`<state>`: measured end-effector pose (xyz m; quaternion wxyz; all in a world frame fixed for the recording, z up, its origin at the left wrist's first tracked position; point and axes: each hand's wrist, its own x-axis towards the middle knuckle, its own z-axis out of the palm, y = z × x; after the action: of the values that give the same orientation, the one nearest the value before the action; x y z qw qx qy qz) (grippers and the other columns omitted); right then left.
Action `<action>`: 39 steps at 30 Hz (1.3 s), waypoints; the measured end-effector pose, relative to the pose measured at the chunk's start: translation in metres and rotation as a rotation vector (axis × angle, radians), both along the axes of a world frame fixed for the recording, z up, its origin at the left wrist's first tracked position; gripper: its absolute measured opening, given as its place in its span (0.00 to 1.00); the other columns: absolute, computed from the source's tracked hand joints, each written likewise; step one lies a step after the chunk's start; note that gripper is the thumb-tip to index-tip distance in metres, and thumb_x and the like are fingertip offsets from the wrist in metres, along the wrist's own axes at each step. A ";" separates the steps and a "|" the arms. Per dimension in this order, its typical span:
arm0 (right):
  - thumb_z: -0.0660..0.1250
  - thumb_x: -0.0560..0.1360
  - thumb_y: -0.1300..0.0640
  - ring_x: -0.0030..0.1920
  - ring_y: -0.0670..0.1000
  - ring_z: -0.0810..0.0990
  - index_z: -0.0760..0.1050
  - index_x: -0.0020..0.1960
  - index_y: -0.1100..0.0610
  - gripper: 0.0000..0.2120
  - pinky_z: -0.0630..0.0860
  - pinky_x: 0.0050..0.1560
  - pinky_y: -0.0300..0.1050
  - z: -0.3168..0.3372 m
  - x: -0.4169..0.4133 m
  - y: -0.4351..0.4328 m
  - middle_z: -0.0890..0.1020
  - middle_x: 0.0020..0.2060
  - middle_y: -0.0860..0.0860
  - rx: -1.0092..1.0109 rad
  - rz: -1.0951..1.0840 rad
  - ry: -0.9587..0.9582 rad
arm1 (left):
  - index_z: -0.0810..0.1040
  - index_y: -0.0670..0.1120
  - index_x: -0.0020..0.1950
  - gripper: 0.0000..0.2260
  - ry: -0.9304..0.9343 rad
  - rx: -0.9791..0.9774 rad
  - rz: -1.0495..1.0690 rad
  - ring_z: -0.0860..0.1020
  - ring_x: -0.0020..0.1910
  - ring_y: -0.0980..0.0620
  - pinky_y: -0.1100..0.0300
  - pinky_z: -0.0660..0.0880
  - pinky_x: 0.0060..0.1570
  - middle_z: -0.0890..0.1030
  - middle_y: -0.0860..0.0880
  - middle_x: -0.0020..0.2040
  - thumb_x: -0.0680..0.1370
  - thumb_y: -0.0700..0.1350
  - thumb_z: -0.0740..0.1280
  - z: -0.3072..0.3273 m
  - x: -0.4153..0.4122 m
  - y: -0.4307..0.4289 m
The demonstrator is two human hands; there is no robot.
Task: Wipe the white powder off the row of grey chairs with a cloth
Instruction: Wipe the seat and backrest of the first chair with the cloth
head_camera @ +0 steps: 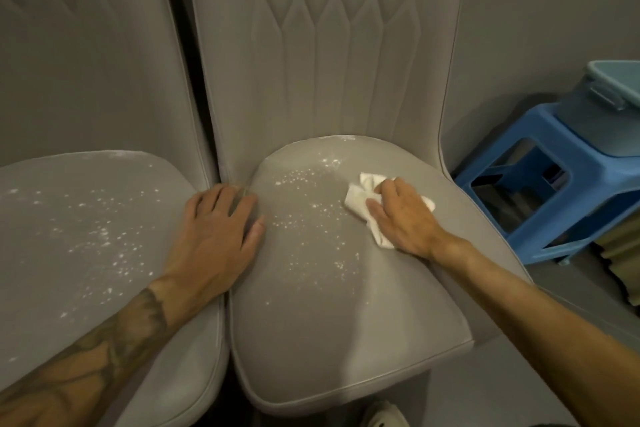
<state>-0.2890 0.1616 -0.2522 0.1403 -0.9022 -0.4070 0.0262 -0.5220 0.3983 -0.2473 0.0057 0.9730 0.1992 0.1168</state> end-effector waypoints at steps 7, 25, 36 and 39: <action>0.56 0.83 0.50 0.53 0.61 0.73 0.70 0.55 0.61 0.15 0.69 0.57 0.55 0.002 0.049 0.025 0.75 0.53 0.60 0.018 -0.165 -0.031 | 0.75 0.45 0.73 0.25 -0.016 -0.080 0.055 0.72 0.70 0.40 0.43 0.69 0.69 0.73 0.41 0.74 0.84 0.57 0.51 -0.013 -0.005 -0.004; 0.45 0.82 0.42 0.53 0.62 0.72 0.71 0.57 0.62 0.26 0.68 0.57 0.57 -0.005 0.005 0.119 0.75 0.54 0.63 0.032 0.138 -0.054 | 0.75 0.44 0.72 0.26 -0.008 -0.071 0.070 0.73 0.70 0.42 0.45 0.68 0.69 0.72 0.42 0.75 0.84 0.57 0.50 -0.017 -0.004 -0.004; 0.58 0.82 0.51 0.57 0.64 0.72 0.71 0.60 0.64 0.17 0.65 0.59 0.54 -0.003 0.020 0.142 0.75 0.57 0.64 0.055 0.068 -0.070 | 0.76 0.45 0.71 0.24 -0.012 -0.042 0.069 0.74 0.69 0.42 0.45 0.67 0.69 0.72 0.42 0.75 0.85 0.56 0.52 -0.017 -0.004 -0.004; 0.57 0.82 0.48 0.53 0.61 0.73 0.72 0.59 0.61 0.17 0.66 0.56 0.54 -0.004 -0.015 0.121 0.75 0.53 0.60 0.090 0.282 -0.061 | 0.76 0.46 0.71 0.23 -0.017 -0.038 0.066 0.73 0.68 0.42 0.46 0.66 0.69 0.72 0.42 0.75 0.85 0.56 0.52 -0.016 -0.004 -0.004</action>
<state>-0.3038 0.2830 -0.2565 0.1631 -0.8292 -0.5346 0.0000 -0.5263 0.3941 -0.2634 0.0217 0.9646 0.2332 0.1215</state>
